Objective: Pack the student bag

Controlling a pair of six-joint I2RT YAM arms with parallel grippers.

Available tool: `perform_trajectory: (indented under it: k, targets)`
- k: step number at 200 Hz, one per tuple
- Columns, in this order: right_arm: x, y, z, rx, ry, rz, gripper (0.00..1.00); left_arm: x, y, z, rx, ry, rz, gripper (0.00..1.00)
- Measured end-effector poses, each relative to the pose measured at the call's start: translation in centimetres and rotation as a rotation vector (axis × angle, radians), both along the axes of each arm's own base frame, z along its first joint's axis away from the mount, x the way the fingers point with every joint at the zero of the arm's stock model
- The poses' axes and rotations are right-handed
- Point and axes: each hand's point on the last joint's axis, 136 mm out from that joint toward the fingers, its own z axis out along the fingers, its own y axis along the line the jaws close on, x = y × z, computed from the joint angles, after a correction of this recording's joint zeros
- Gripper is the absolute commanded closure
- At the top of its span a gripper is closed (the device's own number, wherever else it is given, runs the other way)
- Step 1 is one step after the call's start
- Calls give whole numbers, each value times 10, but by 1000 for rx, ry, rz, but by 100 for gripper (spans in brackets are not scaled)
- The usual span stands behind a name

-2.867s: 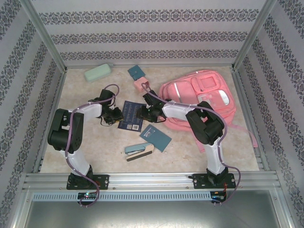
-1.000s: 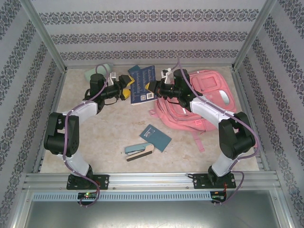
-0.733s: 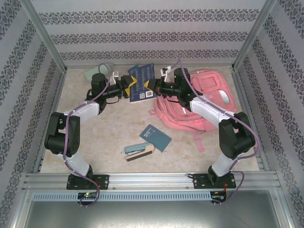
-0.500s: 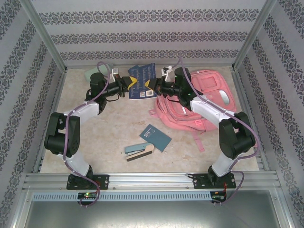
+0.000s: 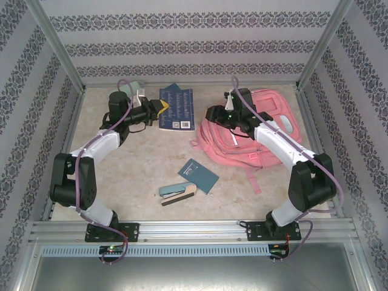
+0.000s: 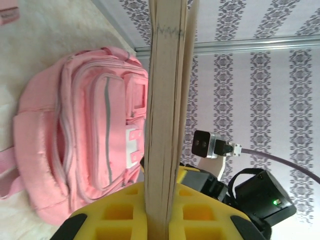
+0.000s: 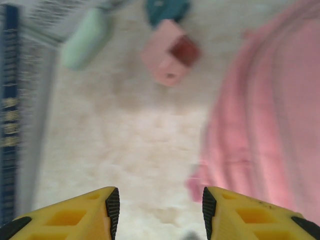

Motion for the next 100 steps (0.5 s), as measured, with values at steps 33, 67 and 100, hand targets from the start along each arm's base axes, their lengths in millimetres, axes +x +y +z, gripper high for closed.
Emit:
perform_trajectory:
  k: [33, 67, 100]
  targets:
    - [-1, -29, -35, -279, 54, -10, 44, -6, 4, 1, 62, -9, -5, 100]
    - [7, -33, -63, -478, 88, 28, 49, -9, 5, -10, 91, 21, -7, 100]
    - [20, -37, -93, -616, 125, 45, 55, -12, 6, -15, 107, 38, -11, 100]
